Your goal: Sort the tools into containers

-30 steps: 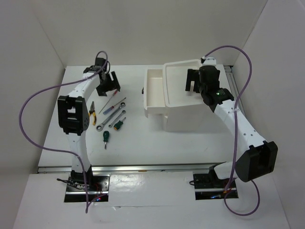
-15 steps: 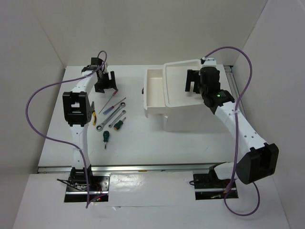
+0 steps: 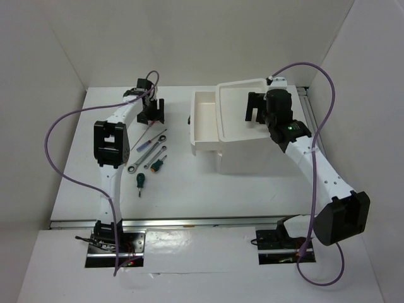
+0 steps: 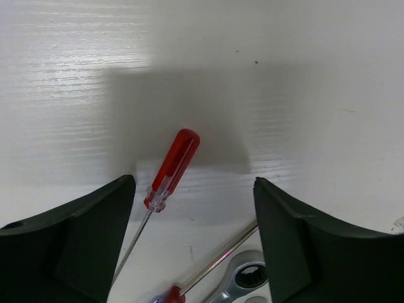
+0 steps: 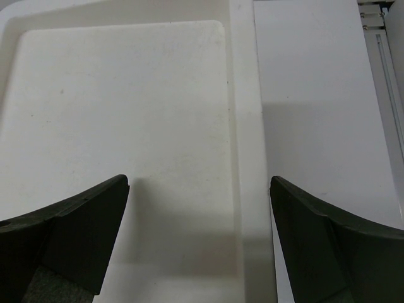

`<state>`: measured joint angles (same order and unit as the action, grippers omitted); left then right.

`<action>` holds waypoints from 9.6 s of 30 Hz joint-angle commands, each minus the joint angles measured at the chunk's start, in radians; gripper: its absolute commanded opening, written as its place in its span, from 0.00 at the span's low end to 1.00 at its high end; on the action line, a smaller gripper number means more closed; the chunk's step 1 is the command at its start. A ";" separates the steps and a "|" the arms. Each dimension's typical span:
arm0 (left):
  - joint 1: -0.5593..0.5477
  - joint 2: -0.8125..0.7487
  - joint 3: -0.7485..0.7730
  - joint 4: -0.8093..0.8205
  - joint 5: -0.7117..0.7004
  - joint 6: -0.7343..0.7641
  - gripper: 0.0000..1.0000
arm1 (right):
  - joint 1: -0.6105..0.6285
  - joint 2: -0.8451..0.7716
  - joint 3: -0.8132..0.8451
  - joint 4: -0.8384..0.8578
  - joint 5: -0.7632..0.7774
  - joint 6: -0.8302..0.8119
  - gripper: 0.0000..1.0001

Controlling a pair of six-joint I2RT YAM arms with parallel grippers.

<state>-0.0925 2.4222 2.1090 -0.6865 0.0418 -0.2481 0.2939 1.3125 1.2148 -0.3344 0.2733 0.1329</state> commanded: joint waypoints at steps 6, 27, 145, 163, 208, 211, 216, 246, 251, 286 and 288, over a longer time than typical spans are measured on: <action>0.006 0.021 -0.069 -0.047 -0.097 -0.011 0.62 | 0.002 -0.021 -0.066 -0.143 -0.045 0.054 1.00; 0.025 -0.052 0.114 -0.130 -0.132 -0.095 0.00 | -0.016 -0.039 -0.075 -0.143 -0.036 0.063 1.00; -0.205 -0.292 -0.373 -0.139 -0.160 -1.289 0.72 | 0.002 -0.015 -0.093 -0.134 0.003 0.036 1.00; -0.205 -0.219 -0.391 -0.137 -0.122 -1.270 0.06 | 0.002 -0.012 -0.093 -0.134 0.012 0.036 1.00; -0.480 -0.680 -0.256 0.004 0.165 -0.490 0.22 | 0.011 -0.021 -0.103 -0.143 0.040 0.036 1.00; -0.489 -0.650 -0.247 0.004 0.177 -0.490 0.60 | 0.011 -0.021 -0.103 -0.143 0.040 0.036 1.00; -0.509 -0.684 -0.247 0.030 0.144 -0.500 1.00 | 0.011 -0.021 -0.103 -0.143 0.030 0.036 1.00; -0.561 -0.561 -0.265 0.171 -0.381 -0.260 0.06 | 0.036 -0.003 -0.112 -0.152 0.069 0.036 1.00; -0.570 -0.546 -0.305 0.277 -0.277 -0.240 0.09 | 0.045 -0.002 -0.112 -0.152 0.069 0.027 1.00; -0.237 -0.292 -1.186 2.019 0.659 -1.285 0.87 | 0.082 0.027 -0.113 -0.152 0.106 0.027 1.00; -0.246 -0.181 -1.155 2.212 0.659 -1.370 0.85 | 0.082 0.027 -0.113 -0.152 0.115 0.027 1.00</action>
<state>-0.3256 2.1548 0.9165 1.0142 0.5892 -1.4151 0.3508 1.2869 1.1667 -0.3096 0.4202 0.0875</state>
